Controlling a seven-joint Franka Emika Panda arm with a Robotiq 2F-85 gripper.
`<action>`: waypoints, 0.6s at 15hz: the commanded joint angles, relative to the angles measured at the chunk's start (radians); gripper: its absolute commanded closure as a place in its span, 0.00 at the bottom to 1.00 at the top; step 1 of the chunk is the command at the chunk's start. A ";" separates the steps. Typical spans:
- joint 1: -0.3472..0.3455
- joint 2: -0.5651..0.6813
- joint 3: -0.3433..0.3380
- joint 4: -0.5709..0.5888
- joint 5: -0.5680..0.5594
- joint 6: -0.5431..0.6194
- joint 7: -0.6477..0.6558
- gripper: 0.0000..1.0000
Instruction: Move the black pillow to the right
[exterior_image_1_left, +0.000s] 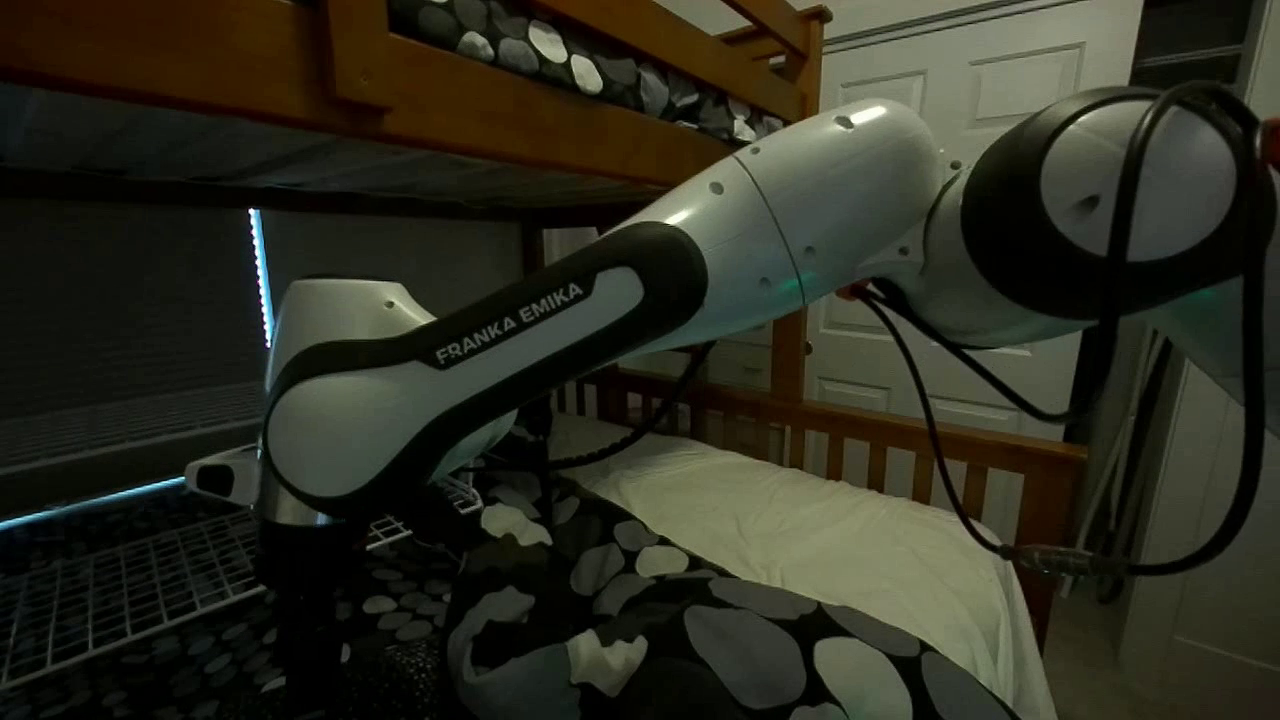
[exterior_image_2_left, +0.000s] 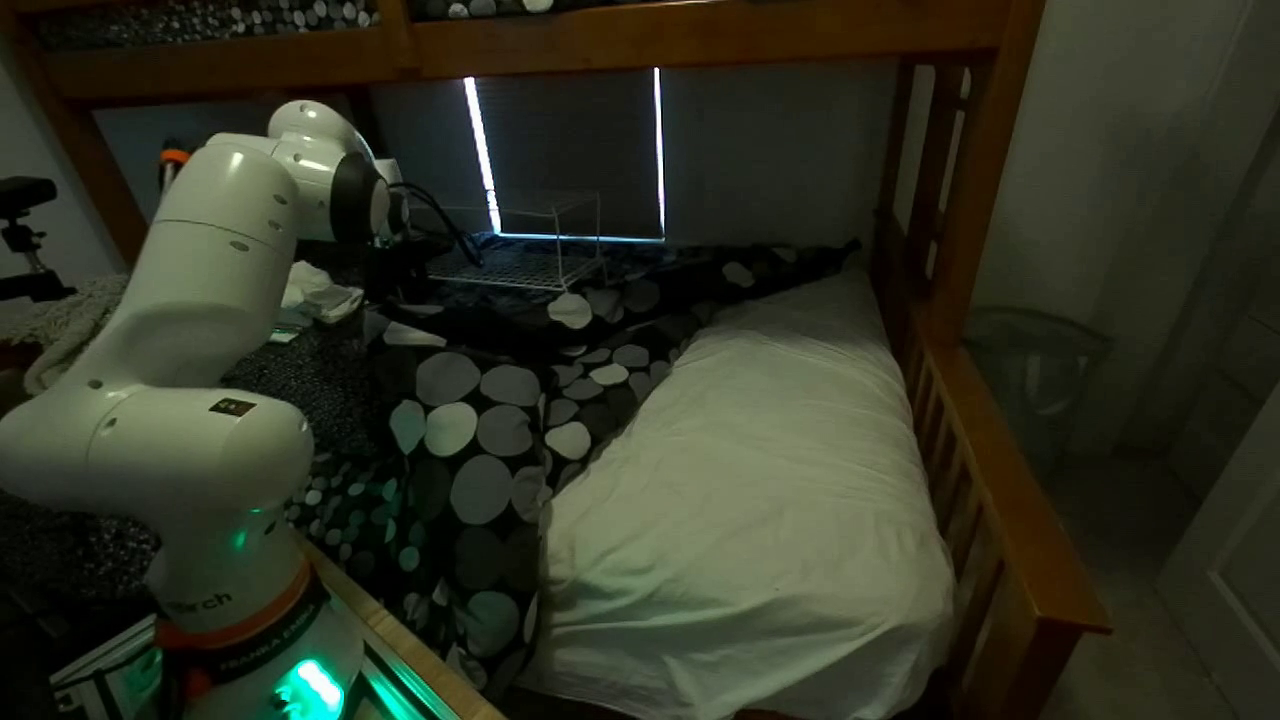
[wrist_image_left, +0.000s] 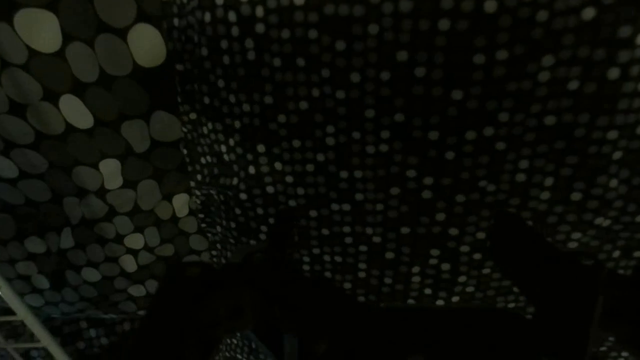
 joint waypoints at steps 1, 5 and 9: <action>0.026 0.085 -0.003 0.099 -0.009 -0.014 -0.095 0.00; 0.030 0.148 0.009 0.165 0.021 -0.040 -0.186 0.00; 0.029 0.190 0.019 0.214 0.065 -0.086 -0.211 0.42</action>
